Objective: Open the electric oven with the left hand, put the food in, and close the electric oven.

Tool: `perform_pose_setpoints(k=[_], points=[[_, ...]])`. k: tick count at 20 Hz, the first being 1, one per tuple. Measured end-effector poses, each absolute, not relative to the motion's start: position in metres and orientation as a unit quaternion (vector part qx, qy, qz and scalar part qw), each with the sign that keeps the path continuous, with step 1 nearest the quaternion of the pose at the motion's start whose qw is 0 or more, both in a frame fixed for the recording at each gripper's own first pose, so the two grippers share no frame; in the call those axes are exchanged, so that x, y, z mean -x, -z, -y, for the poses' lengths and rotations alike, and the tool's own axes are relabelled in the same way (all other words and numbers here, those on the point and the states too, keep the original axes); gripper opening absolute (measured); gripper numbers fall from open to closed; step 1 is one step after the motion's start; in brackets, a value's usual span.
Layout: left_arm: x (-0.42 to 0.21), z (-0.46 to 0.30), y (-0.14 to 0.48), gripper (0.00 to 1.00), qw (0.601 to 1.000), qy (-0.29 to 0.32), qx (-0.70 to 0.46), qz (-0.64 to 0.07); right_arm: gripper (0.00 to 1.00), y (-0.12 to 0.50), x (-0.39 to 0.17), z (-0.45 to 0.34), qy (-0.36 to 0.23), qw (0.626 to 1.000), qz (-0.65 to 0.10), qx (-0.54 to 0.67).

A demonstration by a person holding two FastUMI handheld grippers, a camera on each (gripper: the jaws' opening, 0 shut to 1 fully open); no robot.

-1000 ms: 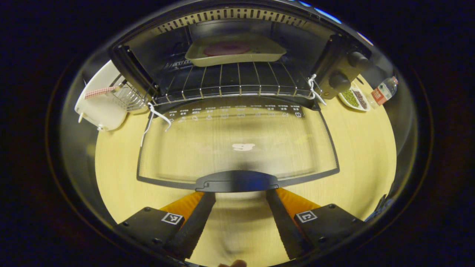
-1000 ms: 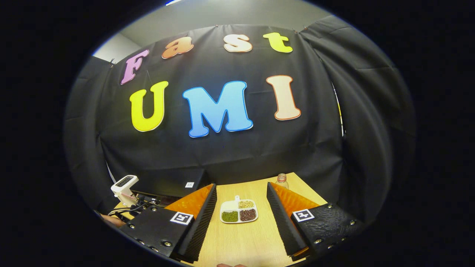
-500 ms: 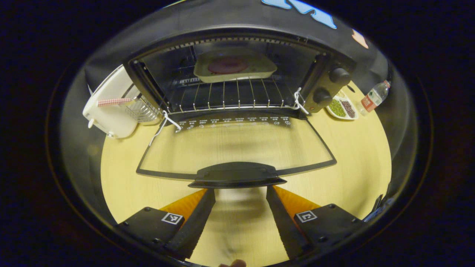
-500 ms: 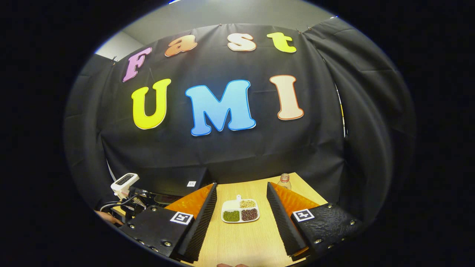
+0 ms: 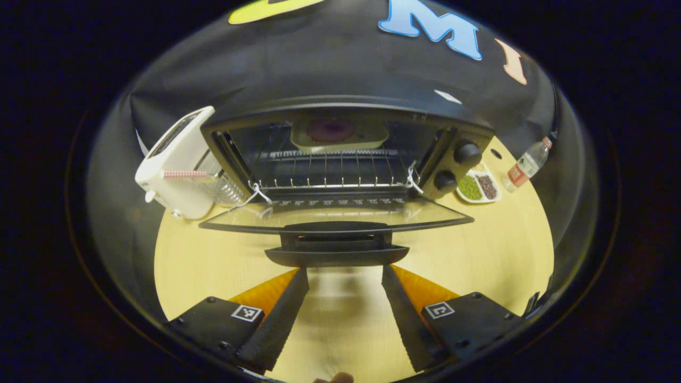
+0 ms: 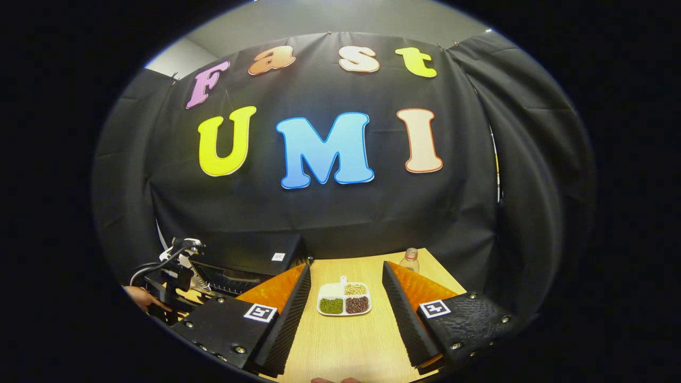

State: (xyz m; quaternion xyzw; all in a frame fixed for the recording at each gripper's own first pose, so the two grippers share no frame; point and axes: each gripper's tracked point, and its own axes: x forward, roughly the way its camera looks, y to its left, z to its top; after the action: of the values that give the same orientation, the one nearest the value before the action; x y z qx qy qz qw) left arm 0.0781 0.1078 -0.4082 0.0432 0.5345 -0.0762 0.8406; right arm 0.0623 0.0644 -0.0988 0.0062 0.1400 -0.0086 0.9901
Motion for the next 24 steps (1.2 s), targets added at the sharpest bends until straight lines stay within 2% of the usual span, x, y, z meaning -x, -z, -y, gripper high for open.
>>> perform_pose_setpoints(k=[5, 6, 9, 10, 12, 13, 17, 18, 20, 24], points=[[-0.099, -0.111, 0.386, 0.95, 0.866, 0.058, -0.044, -0.495, 0.83, 0.100, -0.059, -0.053, 0.015, 0.990, -0.142, -0.009], [-0.102, -0.110, 0.379, 0.98, 0.873, 0.054, -0.041, -0.484, 0.83, 0.100, -0.059, -0.050, 0.016, 0.990, -0.141, -0.009], [-0.115, -0.098, 0.346, 0.99, 0.900, 0.053, -0.039, -0.431, 0.83, 0.091, -0.060, -0.043, 0.017, 0.992, -0.125, -0.012], [-0.120, -0.092, 0.324, 0.95, 0.916, 0.057, -0.044, -0.395, 0.83, 0.088, -0.062, -0.042, 0.013, 0.992, -0.122, -0.008], [-0.124, -0.072, 0.258, 0.98, 0.950, 0.065, -0.046, -0.301, 0.83, 0.081, -0.068, -0.044, 0.002, 0.993, -0.118, -0.006], [-0.121, -0.061, 0.222, 0.95, 0.964, 0.067, -0.042, -0.252, 0.82, 0.074, -0.071, -0.045, -0.004, 0.994, -0.113, -0.009], [-0.089, -0.025, 0.083, 0.98, 0.994, 0.063, -0.025, -0.091, 0.85, 0.035, -0.079, -0.060, -0.036, 0.996, -0.077, -0.009], [-0.078, -0.017, 0.061, 0.98, 0.995, 0.064, -0.026, -0.071, 0.86, 0.028, -0.080, -0.067, -0.048, 0.996, -0.071, -0.012], [-0.055, -0.009, 0.031, 0.97, 0.996, 0.062, -0.024, -0.051, 0.98, 0.013, -0.081, -0.074, -0.059, 0.996, -0.059, -0.017], [-0.041, -0.008, 0.018, 0.97, 0.997, 0.064, 0.006, -0.050, 0.98, -0.004, -0.069, -0.082, -0.057, 0.997, -0.049, -0.021]])
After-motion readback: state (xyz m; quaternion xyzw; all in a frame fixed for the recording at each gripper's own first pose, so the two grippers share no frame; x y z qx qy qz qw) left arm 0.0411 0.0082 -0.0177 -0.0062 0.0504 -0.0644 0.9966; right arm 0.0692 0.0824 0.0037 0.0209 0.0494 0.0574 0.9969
